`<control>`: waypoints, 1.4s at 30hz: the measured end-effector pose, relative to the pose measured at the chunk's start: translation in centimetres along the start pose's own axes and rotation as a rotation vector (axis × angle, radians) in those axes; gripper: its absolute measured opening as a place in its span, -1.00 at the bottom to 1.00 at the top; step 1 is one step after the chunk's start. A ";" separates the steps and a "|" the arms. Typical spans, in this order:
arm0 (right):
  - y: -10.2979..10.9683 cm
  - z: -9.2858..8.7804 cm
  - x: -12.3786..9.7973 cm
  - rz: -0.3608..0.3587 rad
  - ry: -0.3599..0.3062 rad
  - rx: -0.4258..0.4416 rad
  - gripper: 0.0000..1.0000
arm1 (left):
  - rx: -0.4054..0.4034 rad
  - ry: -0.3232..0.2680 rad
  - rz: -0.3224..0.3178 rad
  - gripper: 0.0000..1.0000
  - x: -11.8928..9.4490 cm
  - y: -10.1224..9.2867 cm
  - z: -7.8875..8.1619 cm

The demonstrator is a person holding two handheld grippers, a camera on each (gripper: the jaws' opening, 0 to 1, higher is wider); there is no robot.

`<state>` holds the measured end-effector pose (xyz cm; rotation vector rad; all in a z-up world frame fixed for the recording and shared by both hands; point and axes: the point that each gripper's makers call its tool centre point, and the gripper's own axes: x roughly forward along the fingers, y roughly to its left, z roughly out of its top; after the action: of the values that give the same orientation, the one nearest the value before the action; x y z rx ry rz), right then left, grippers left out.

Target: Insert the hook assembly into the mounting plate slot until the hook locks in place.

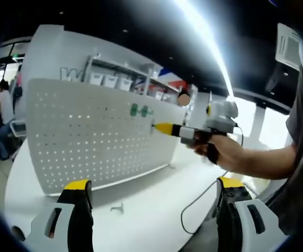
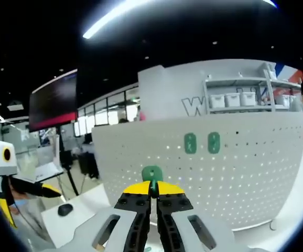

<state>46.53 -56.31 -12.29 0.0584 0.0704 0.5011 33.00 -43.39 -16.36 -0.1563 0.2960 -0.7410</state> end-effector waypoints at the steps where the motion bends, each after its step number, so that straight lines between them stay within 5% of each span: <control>1: -0.5 0.1 0.2 -0.009 -0.002 -0.003 -0.99 | 0.000 0.002 0.001 1.00 0.0 0.0 0.0; 19: -7.4 2.0 1.1 -0.148 -0.049 -0.019 -0.99 | -0.009 0.018 0.043 1.00 -0.1 1.4 -0.6; 42: -12.3 2.6 1.7 -0.256 -0.066 -0.023 -0.99 | 0.003 0.030 0.080 1.00 -0.4 2.7 -0.7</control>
<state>54.13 -66.31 -10.72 0.0431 0.0069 0.2440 34.23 -41.12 -17.63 -0.1297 0.3277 -0.6651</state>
